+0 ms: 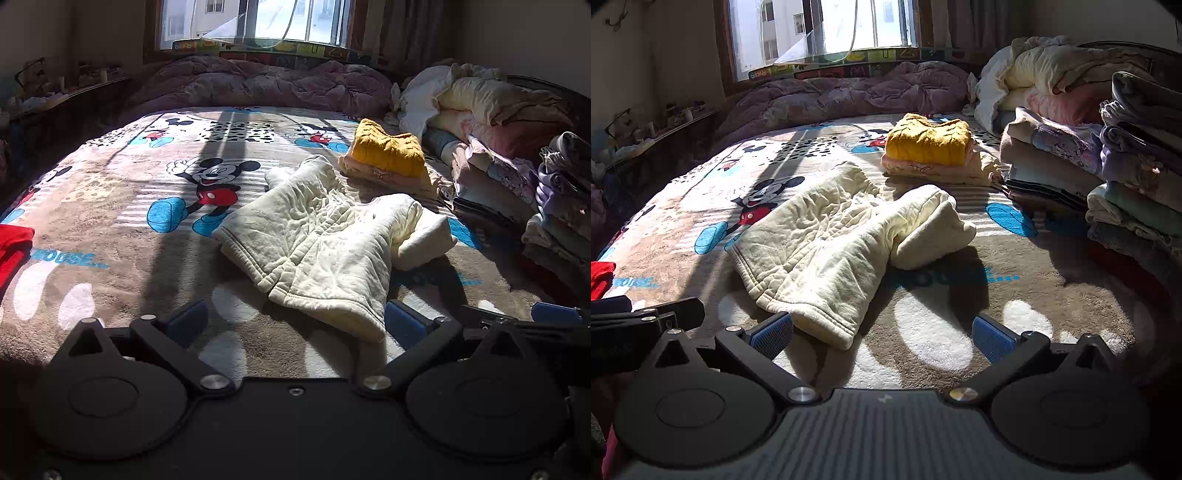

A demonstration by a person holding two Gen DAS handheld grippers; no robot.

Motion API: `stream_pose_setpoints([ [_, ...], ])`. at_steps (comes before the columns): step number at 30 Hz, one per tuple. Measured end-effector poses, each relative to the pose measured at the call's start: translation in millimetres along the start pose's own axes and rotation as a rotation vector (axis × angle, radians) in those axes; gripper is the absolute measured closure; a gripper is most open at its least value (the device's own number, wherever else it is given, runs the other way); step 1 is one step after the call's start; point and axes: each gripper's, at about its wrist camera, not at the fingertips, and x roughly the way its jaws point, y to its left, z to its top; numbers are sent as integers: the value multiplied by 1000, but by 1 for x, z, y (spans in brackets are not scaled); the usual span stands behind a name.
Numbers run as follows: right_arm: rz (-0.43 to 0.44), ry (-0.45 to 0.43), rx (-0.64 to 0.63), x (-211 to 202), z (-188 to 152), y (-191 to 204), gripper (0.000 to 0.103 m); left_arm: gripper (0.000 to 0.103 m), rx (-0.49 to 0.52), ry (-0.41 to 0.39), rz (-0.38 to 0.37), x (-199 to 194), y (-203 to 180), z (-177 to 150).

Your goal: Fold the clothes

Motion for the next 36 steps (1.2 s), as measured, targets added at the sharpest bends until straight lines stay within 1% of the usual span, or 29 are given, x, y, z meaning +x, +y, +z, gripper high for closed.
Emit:
stream_pose_setpoints([
  [4,17,-20,9,2,0,-2,1,0,-19,-1,-22,3,3,1],
  [6,57,-32,32,6,0,-7,1,0,-29,2,-28,8,6,3],
  [10,141,-57,76,18,0,-19,1,0,-18,16,-20,25,10,9],
  [12,143,-67,87,26,2,-21,1,0,-27,18,-34,34,13,14],
  [14,155,-86,108,36,5,-27,1,0,-15,11,-62,48,14,24],
  [18,186,-137,141,62,17,-42,1,0,34,-26,-95,74,13,40],
  [19,187,-142,146,71,22,-45,1,0,46,-23,-95,83,13,45],
  [22,181,-150,172,93,38,-57,1,0,84,25,-90,112,15,66],
  [25,166,-155,234,118,62,-71,1,0,128,38,-78,137,16,85],
  [28,177,-164,297,148,83,-86,1,1,180,46,-62,163,13,108],
  [30,186,-171,339,168,97,-96,1,1,196,62,-76,182,13,124],
  [33,208,-166,357,197,112,-107,1,5,214,87,-105,211,12,150],
  [36,239,-143,364,227,122,-118,7,14,231,114,-138,241,11,176],
])
